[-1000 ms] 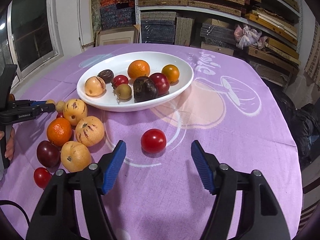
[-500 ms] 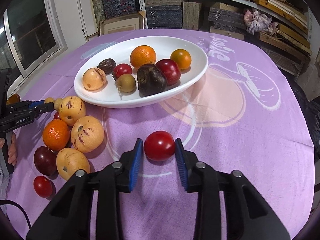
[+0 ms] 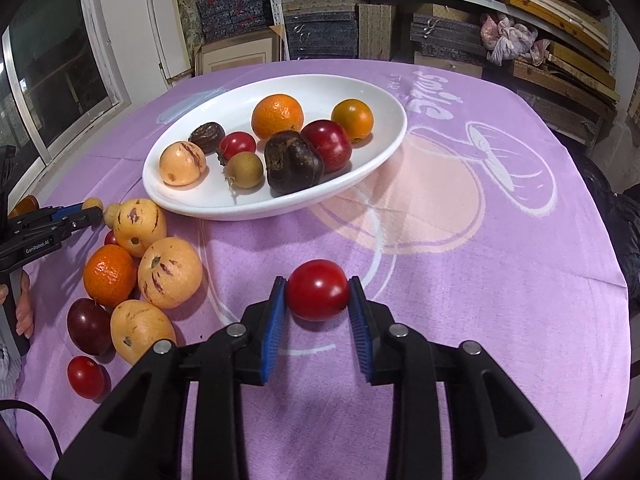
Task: Organize fruits
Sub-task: 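Carry both fruits onto the plate and open both tools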
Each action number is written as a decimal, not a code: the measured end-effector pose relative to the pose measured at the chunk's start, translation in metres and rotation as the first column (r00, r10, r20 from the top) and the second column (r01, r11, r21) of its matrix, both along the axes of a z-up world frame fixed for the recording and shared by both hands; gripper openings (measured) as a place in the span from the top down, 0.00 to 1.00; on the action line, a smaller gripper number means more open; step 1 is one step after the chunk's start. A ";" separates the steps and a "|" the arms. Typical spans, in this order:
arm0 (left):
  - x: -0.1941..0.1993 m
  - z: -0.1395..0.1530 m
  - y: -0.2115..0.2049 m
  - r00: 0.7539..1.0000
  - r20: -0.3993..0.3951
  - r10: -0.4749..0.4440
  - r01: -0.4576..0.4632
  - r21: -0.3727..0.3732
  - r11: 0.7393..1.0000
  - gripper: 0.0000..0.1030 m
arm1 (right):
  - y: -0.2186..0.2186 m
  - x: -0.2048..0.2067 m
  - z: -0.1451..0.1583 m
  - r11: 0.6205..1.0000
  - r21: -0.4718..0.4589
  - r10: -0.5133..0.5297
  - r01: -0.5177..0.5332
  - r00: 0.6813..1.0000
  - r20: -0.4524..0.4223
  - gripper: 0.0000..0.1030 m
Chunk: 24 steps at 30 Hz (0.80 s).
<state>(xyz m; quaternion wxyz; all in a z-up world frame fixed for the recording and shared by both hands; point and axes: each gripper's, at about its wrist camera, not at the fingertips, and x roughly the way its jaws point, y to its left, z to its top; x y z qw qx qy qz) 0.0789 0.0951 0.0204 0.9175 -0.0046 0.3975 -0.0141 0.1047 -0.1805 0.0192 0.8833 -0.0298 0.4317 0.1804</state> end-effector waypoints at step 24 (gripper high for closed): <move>0.083 0.047 -0.061 0.996 0.079 -0.033 0.036 -0.040 0.999 0.72 | 0.067 0.041 0.074 0.988 0.124 0.071 -0.095 0.980 0.183 0.71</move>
